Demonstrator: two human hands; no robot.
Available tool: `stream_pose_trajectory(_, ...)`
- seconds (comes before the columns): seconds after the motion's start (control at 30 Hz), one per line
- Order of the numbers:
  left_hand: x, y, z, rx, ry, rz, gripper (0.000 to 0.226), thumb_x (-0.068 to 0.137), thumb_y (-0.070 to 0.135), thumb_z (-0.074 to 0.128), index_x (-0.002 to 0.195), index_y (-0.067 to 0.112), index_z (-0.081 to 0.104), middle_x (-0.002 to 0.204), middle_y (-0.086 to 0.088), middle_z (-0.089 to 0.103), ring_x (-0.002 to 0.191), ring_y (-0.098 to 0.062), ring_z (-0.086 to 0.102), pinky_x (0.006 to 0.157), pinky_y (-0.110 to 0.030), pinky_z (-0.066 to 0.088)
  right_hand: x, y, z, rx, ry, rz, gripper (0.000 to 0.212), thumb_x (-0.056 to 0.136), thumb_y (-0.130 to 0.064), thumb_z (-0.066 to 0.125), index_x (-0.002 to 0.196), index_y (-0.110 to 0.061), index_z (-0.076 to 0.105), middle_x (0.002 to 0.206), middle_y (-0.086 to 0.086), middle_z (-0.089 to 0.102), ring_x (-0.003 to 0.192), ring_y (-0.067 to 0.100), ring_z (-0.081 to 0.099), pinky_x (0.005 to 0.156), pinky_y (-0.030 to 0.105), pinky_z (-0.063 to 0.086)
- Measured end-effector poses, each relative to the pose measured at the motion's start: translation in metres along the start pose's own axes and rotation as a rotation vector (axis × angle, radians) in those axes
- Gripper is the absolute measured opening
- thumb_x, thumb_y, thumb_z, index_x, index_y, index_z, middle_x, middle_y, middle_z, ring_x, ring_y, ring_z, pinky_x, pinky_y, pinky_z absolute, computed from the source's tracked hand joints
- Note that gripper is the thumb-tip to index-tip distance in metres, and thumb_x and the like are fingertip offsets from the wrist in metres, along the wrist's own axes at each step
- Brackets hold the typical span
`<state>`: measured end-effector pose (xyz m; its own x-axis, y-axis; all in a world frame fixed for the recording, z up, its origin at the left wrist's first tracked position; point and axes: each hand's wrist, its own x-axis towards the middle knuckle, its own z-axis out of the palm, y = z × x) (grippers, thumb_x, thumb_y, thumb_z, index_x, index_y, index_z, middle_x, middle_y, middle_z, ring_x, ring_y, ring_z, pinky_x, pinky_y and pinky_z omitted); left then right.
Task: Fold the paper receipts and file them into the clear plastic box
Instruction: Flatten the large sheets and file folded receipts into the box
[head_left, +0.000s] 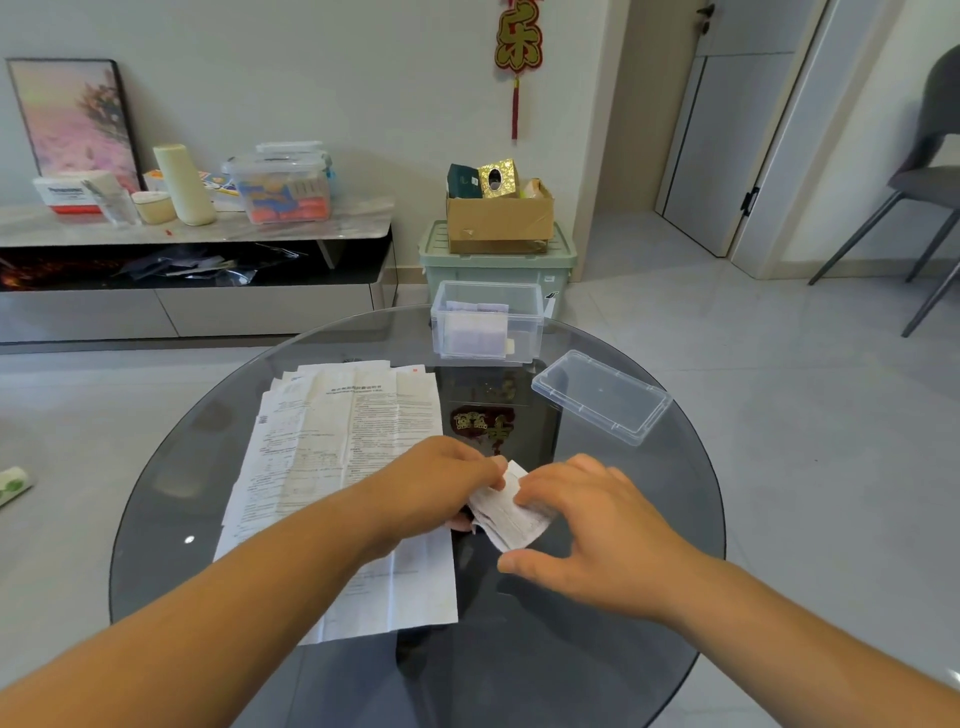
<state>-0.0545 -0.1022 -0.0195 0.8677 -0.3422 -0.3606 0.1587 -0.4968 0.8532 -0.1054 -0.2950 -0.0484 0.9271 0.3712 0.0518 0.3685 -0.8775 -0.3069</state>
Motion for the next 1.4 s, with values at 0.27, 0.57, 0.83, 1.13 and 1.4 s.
stream_pose_trajectory(0.27, -0.008, -0.019, -0.017, 0.695, -0.085, 0.349, 0.04, 0.079, 0.055, 0.077, 0.115, 0.037, 0.071, 0.128, 0.025, 0.05, 0.118, -0.001, 0.047, 0.089, -0.009, 0.039, -0.008, 0.001, -0.004, -0.016, 0.016, -0.045, 0.051, 0.091, -0.068, 0.036, 0.117, -0.036, 0.066, 0.125, -0.022, 0.06, 0.114, 0.002, 0.045, 0.095, 0.029, 0.044)
stream_pose_trajectory(0.57, -0.01, -0.024, -0.006, 0.802, 0.012, 0.518, 0.024, 0.094, 0.049, 0.062, 0.112, 0.037, 0.073, 0.108, 0.021, 0.068, 0.099, -0.002, 0.059, 0.089, -0.021, 0.051, -0.021, 0.009, -0.002, 0.071, 0.017, -0.053, 0.049, 0.089, -0.06, 0.034, 0.118, -0.034, 0.065, 0.123, -0.022, 0.06, 0.114, -0.002, 0.049, 0.095, 0.022, 0.045)
stream_pose_trajectory(0.83, 0.005, -0.026, 0.015, 0.725, 0.232, 0.517, 0.018, 0.094, 0.052, 0.058, 0.106, 0.04, 0.063, 0.092, 0.016, 0.061, 0.088, -0.005, 0.05, 0.08, -0.025, 0.042, -0.006, 0.01, 0.008, 0.179, 0.21, 0.112, 0.015, 0.097, -0.043, 0.052, 0.103, -0.036, 0.064, 0.09, -0.021, 0.059, 0.095, 0.004, 0.048, 0.091, 0.031, 0.037)
stream_pose_trajectory(1.13, 0.02, -0.028, 0.018, 0.73, 0.23, 0.311, 0.032, 0.086, 0.061, 0.063, 0.113, 0.047, 0.054, 0.115, 0.017, 0.046, 0.115, -0.01, 0.033, 0.104, -0.038, 0.031, 0.004, 0.008, 0.01, 0.152, 0.153, 0.364, 0.027, 0.087, -0.058, 0.063, 0.109, -0.043, 0.058, 0.101, -0.018, 0.05, 0.106, 0.009, 0.039, 0.085, 0.033, 0.021)
stream_pose_trajectory(1.4, 0.018, -0.028, 0.017, 0.732, 0.209, 0.331, 0.028, 0.087, 0.059, 0.064, 0.109, 0.049, 0.052, 0.116, 0.018, 0.042, 0.119, -0.009, 0.03, 0.107, -0.037, 0.025, 0.003, 0.005, 0.005, 0.141, 0.095, 0.348, 0.038, 0.085, -0.064, 0.061, 0.115, -0.045, 0.051, 0.109, -0.017, 0.045, 0.112, 0.01, 0.034, 0.087, 0.033, 0.021)
